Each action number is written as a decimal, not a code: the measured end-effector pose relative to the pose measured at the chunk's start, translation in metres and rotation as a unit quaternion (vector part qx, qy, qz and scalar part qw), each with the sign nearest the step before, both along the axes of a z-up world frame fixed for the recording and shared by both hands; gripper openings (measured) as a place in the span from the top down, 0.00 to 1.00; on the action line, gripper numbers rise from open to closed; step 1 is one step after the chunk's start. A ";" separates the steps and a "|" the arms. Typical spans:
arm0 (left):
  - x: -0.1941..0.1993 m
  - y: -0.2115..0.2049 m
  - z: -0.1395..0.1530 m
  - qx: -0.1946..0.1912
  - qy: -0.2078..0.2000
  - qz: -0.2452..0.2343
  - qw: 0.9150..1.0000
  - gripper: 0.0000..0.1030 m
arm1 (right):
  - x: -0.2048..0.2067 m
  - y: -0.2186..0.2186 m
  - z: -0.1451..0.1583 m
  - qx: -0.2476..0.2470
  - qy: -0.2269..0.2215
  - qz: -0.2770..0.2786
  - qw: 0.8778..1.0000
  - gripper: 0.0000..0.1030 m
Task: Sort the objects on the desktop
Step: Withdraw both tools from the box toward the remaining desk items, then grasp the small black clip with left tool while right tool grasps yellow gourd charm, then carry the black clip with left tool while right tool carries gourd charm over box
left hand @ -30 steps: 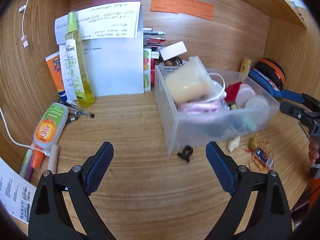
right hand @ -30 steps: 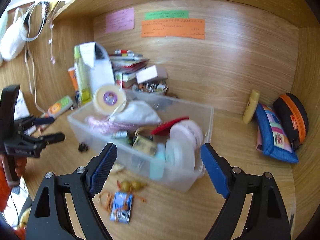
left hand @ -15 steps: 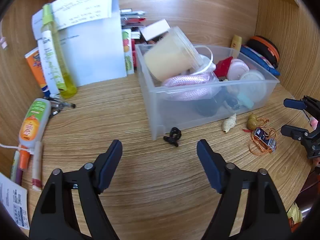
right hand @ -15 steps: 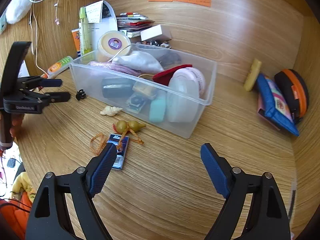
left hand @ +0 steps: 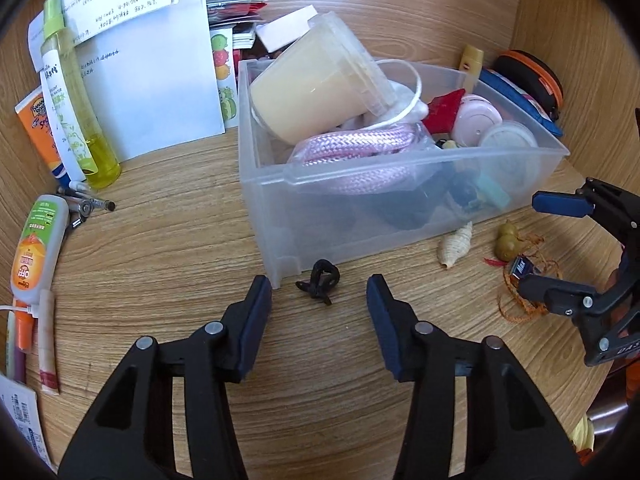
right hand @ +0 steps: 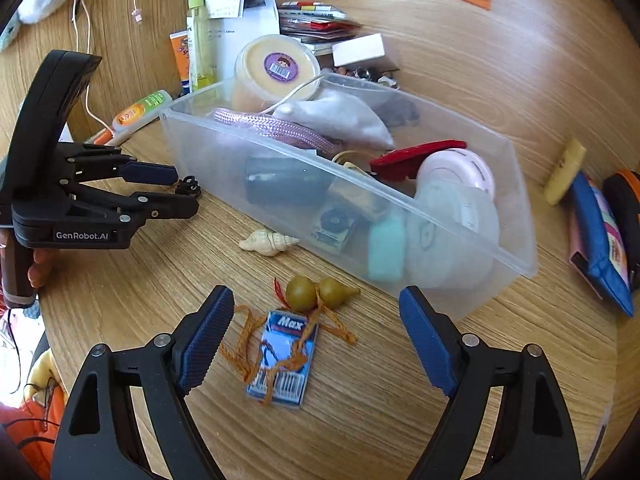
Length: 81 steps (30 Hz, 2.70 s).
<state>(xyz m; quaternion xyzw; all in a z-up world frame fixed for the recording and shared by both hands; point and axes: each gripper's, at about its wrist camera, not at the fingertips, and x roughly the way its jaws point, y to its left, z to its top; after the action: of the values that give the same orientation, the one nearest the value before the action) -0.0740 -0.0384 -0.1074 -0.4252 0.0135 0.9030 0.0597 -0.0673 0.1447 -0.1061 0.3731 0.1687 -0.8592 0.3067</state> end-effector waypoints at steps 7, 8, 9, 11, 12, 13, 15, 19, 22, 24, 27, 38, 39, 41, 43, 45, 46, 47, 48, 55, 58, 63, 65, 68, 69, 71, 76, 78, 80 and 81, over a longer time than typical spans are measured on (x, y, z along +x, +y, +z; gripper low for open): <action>-0.002 -0.009 0.000 0.018 -0.005 0.015 1.000 0.64 | -0.012 0.001 -0.004 -0.026 -0.034 0.005 0.999 0.29; -0.001 -0.009 0.000 0.018 -0.005 0.017 1.000 0.66 | -0.015 0.001 -0.005 -0.028 -0.042 0.006 0.999 0.31; -0.002 -0.008 0.000 0.019 -0.005 0.017 1.000 0.66 | -0.017 0.002 -0.007 -0.032 -0.051 0.007 0.998 0.33; -0.002 -0.007 -0.001 0.014 -0.005 0.018 1.000 0.67 | -0.019 0.004 -0.008 -0.040 -0.061 0.007 0.997 0.33; -0.002 -0.006 -0.001 0.011 -0.005 0.019 1.000 0.68 | -0.020 0.004 -0.009 -0.043 -0.067 0.006 0.997 0.34; -0.001 -0.005 -0.001 0.008 -0.004 0.020 1.000 0.69 | -0.021 0.005 -0.009 -0.044 -0.072 0.006 0.996 0.34; 0.002 -0.005 -0.001 -0.002 -0.001 0.019 1.000 0.73 | -0.024 0.005 -0.011 -0.048 -0.083 0.005 0.995 0.35; 0.006 -0.009 -0.002 -0.007 0.003 0.019 1.000 0.80 | -0.024 0.007 -0.010 -0.053 -0.084 0.007 0.995 0.35; 0.007 -0.013 -0.001 -0.003 0.003 0.019 1.000 0.80 | -0.024 0.008 -0.010 -0.054 -0.085 0.009 0.995 0.36; 0.010 -0.014 -0.001 -0.005 0.005 0.018 1.000 0.80 | -0.024 0.007 -0.010 -0.053 -0.084 0.008 0.995 0.38; 0.014 -0.013 -0.001 -0.007 0.006 0.015 1.000 0.80 | -0.022 0.005 -0.010 -0.050 -0.081 0.012 0.995 0.47; 0.029 -0.007 0.010 0.007 0.036 0.010 0.999 0.80 | -0.017 0.004 -0.008 -0.038 -0.059 0.015 0.997 0.62; 0.031 -0.007 0.013 0.009 0.040 0.009 0.999 0.80 | -0.015 0.005 -0.005 -0.040 -0.050 0.013 0.998 0.62; 0.034 -0.005 0.019 0.014 0.050 0.006 0.999 0.80 | -0.012 0.007 0.000 -0.044 -0.038 0.014 0.998 0.62; 0.037 -0.004 0.027 0.016 0.061 0.003 0.998 0.80 | -0.010 0.008 0.005 -0.051 -0.032 0.015 0.998 0.62; 0.039 -0.001 0.034 0.018 0.072 0.000 0.997 0.80 | -0.008 0.010 0.012 -0.054 -0.023 0.014 0.998 0.62; 0.040 0.000 0.037 0.018 0.077 -0.001 0.997 0.80 | -0.006 0.012 0.017 -0.056 -0.017 0.014 0.998 0.62; 0.041 0.001 0.041 0.019 0.082 -0.002 0.996 0.80 | -0.005 0.014 0.022 -0.059 -0.010 0.013 0.998 0.62; 0.042 0.003 0.044 0.021 0.088 -0.006 0.996 0.80 | -0.004 0.016 0.028 -0.061 -0.004 0.012 0.998 0.62; 0.044 0.015 0.060 0.028 0.114 -0.019 0.993 0.80 | 0.001 0.030 0.065 -0.081 0.040 -0.003 0.996 0.62; 0.042 0.020 0.067 0.033 0.122 -0.026 0.992 0.80 | 0.001 0.034 0.079 -0.087 0.059 -0.010 0.994 0.62; 0.038 0.028 0.077 0.040 0.137 -0.032 0.989 0.80 | -0.003 0.039 0.102 -0.100 0.086 -0.019 0.991 0.62; 0.035 0.031 0.082 0.043 0.143 -0.034 0.988 0.80 | -0.006 0.040 0.109 -0.104 0.093 -0.023 0.990 0.62; 0.029 0.035 0.088 0.046 0.150 -0.037 0.987 0.80 | -0.013 0.041 0.118 -0.109 0.102 -0.028 0.988 0.62; 0.027 0.036 0.091 0.047 0.153 -0.037 0.986 0.80 | -0.015 0.041 0.121 -0.109 0.106 -0.029 0.988 0.62; 0.023 0.038 0.094 0.049 0.157 -0.040 0.986 0.80 | -0.020 0.041 0.124 -0.110 0.110 -0.034 0.987 0.62; 0.009 0.045 0.098 0.056 0.161 -0.044 0.984 0.80 | -0.035 0.041 0.125 -0.118 0.106 -0.041 0.986 0.62; 0.004 0.048 0.097 0.058 0.159 -0.046 0.985 0.80 | -0.043 0.040 0.121 -0.119 0.100 -0.043 0.987 0.62; -0.002 0.052 0.094 0.057 0.156 -0.048 0.985 0.80 | -0.050 0.039 0.114 -0.121 0.090 -0.045 0.988 0.62; -0.006 0.054 0.092 0.058 0.153 -0.049 0.985 0.80 | -0.054 0.039 0.110 -0.121 0.084 -0.046 0.988 0.62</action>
<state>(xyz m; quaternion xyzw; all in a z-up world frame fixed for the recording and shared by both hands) -0.0800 0.0156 -0.0154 -0.2769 -0.0087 0.9527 0.1254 -0.1216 0.1832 0.0035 0.2675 0.0712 -0.9147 0.2945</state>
